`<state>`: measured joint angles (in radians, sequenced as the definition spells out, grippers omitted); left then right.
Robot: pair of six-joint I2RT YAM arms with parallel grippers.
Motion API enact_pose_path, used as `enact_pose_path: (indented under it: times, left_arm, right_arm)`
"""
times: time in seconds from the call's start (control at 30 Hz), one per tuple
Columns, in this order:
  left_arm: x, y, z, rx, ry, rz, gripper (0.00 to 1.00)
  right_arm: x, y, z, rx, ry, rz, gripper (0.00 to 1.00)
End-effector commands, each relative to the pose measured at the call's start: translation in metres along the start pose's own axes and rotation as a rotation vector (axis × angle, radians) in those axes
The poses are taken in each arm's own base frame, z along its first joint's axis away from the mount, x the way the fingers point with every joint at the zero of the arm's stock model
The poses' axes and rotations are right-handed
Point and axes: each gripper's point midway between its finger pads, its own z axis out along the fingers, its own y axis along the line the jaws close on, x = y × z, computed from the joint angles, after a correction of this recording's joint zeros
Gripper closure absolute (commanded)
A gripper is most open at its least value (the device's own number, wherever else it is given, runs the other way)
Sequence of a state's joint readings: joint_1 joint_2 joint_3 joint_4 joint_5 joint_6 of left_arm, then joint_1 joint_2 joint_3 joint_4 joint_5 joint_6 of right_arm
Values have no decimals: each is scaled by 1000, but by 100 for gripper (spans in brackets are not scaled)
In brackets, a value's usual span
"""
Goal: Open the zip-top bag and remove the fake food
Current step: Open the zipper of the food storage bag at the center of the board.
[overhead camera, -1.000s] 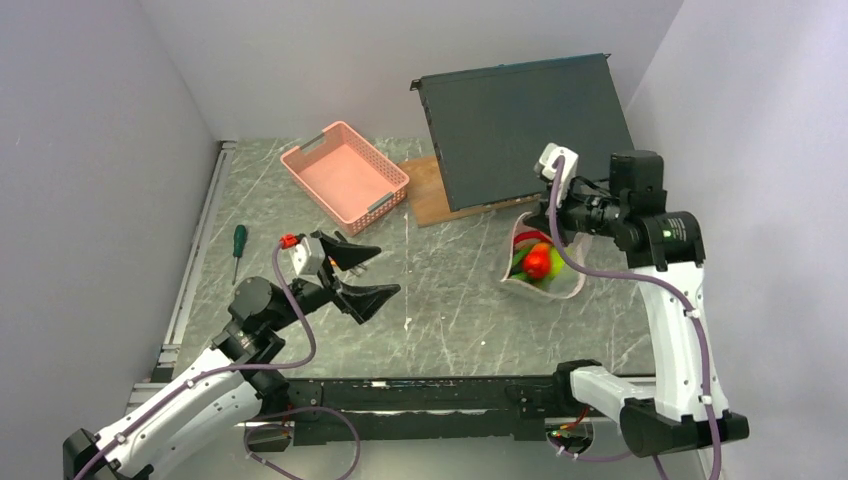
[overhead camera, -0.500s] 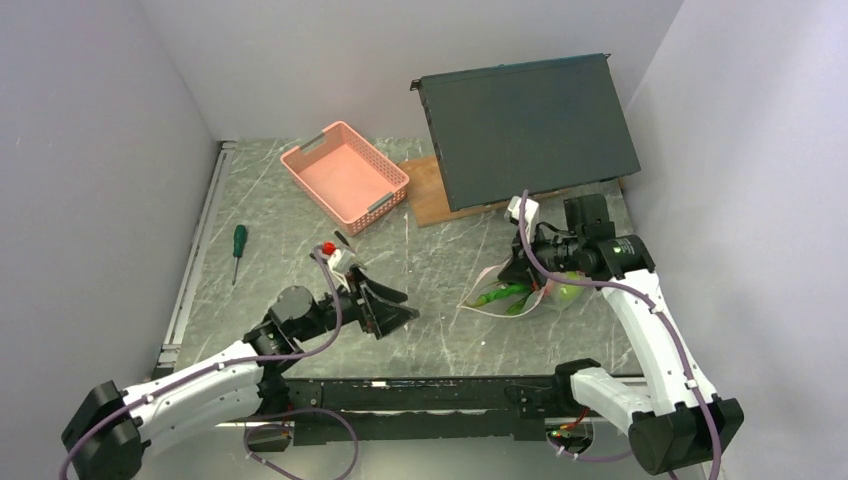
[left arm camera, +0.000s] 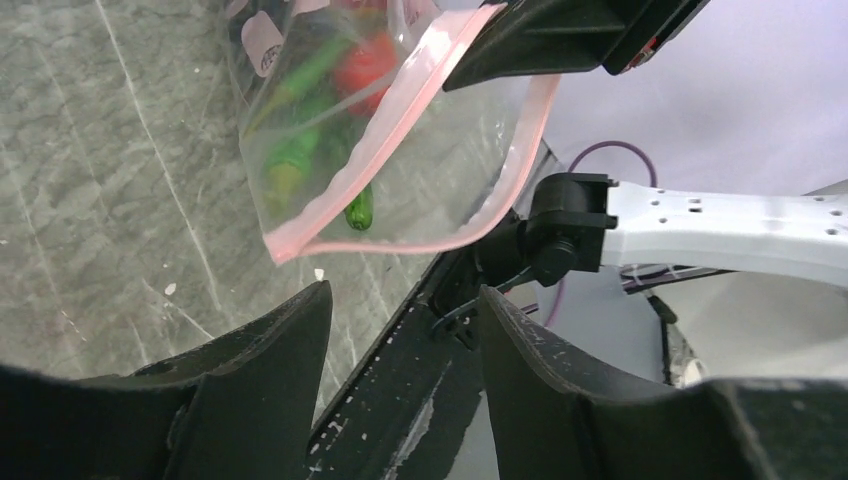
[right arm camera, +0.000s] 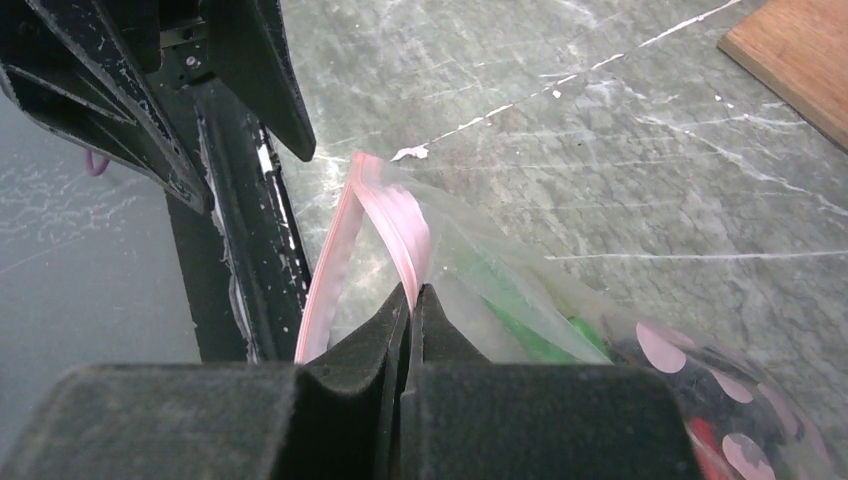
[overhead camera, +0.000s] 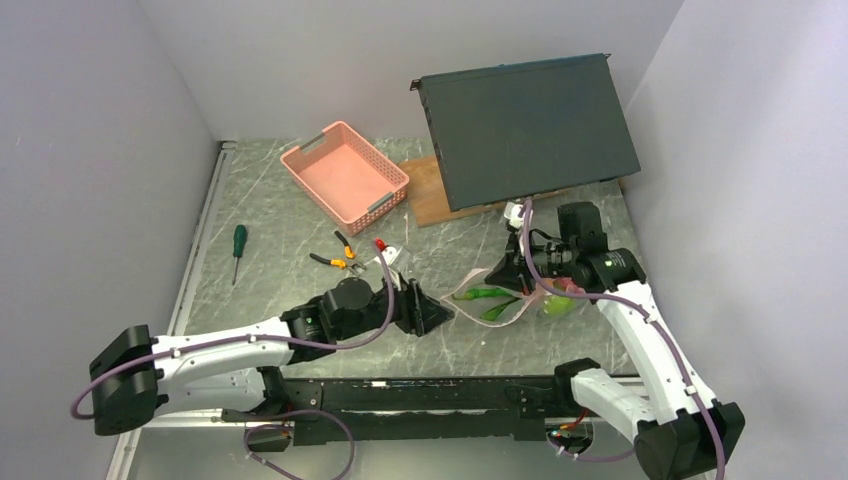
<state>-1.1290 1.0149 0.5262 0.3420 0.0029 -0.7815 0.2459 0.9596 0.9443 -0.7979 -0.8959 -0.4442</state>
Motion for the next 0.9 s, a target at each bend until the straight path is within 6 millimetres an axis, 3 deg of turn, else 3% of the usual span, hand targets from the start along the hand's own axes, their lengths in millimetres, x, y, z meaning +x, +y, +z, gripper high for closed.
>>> enact_pose_path:
  times: [0.0, 0.33, 0.63, 0.7, 0.8, 0.87]
  left_arm:
    - [-21, -19, 10, 14, -41, 123, 40]
    - [-25, -32, 20, 78, -87, 179, 39]
    - [-38, -19, 6, -30, -201, 269, 36]
    - [-44, -20, 1, -15, -244, 256, 31]
    - [-51, -21, -8, 11, -320, 186, 12]
    - [-53, -22, -13, 37, -357, 133, 7]
  right_arm:
    - [-11, 4, 4, -26, -80, -62, 100]
    - [-4, 10, 10, -55, -139, -58, 100]
    - [-6, 18, 10, -66, -218, -93, 100]
    - [-6, 19, 9, -58, -232, -106, 100]
    - [-4, 19, 8, -48, -247, -120, 100]
    - [-2, 18, 6, -38, -250, -124, 100]
